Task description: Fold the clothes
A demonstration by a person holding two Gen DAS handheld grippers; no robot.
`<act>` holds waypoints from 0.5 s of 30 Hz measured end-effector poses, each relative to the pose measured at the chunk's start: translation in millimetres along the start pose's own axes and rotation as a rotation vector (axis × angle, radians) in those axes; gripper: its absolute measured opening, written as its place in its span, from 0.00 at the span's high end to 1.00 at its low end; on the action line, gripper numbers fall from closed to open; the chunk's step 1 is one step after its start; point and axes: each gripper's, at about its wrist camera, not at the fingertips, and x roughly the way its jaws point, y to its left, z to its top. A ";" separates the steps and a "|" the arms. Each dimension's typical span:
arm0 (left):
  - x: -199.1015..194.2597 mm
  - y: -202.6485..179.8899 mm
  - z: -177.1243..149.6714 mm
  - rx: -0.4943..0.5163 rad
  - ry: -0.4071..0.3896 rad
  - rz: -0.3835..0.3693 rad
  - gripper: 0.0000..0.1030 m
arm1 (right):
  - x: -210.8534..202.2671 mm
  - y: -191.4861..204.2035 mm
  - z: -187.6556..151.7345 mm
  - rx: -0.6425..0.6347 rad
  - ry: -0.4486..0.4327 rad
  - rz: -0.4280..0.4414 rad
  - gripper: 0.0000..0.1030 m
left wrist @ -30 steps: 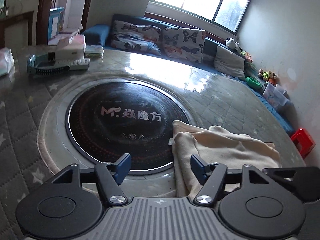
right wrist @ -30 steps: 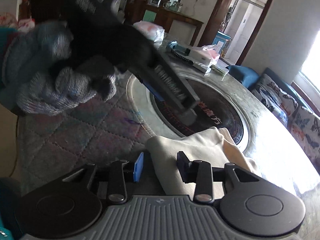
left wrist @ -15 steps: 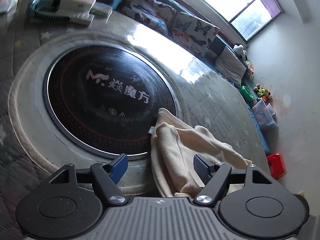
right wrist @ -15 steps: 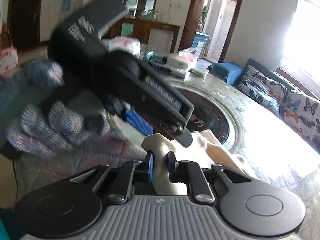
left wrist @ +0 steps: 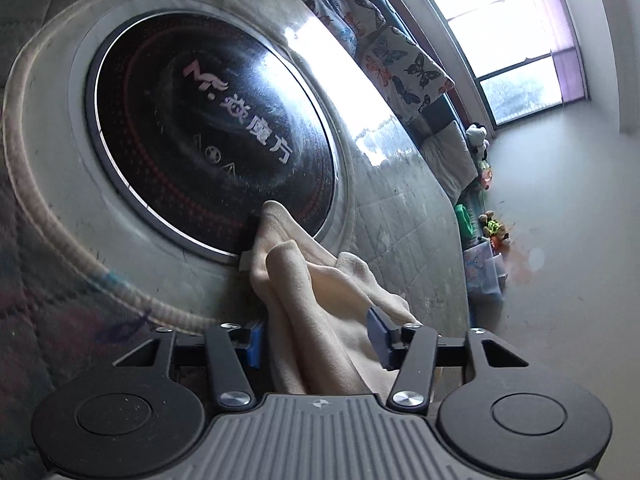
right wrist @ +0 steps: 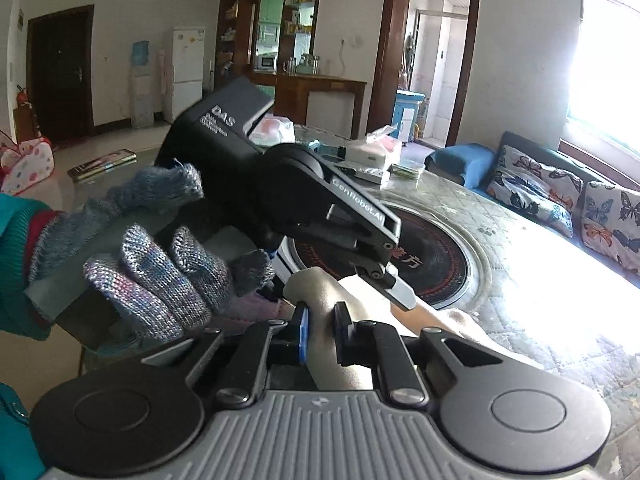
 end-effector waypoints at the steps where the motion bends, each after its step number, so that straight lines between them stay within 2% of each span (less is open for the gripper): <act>1: -0.2 1.5 -1.1 -0.011 0.002 -0.006 0.56 | -1.6 0.5 -1.4 0.000 -0.002 0.004 0.89; 2: -0.5 3.1 -1.8 -0.021 0.003 -0.011 0.65 | -2.8 1.6 -2.7 0.001 -0.004 0.006 0.89; 5: -2.3 4.8 -1.1 -0.024 -0.009 -0.008 0.81 | -5.5 4.7 -5.9 -0.002 -0.001 0.011 0.89; 11: -6.5 -1.2 -1.7 0.033 -0.034 0.026 0.83 | -12.0 1.7 -8.6 0.026 0.005 0.012 0.86; 13: -7.5 -6.3 -2.2 0.068 -0.042 0.037 0.83 | -17.5 -4.5 -10.9 0.056 -0.001 0.001 0.79; 15: -7.9 -10.6 -3.8 0.105 -0.055 0.054 0.83 | -24.5 -15.6 -13.7 0.103 -0.008 -0.022 0.77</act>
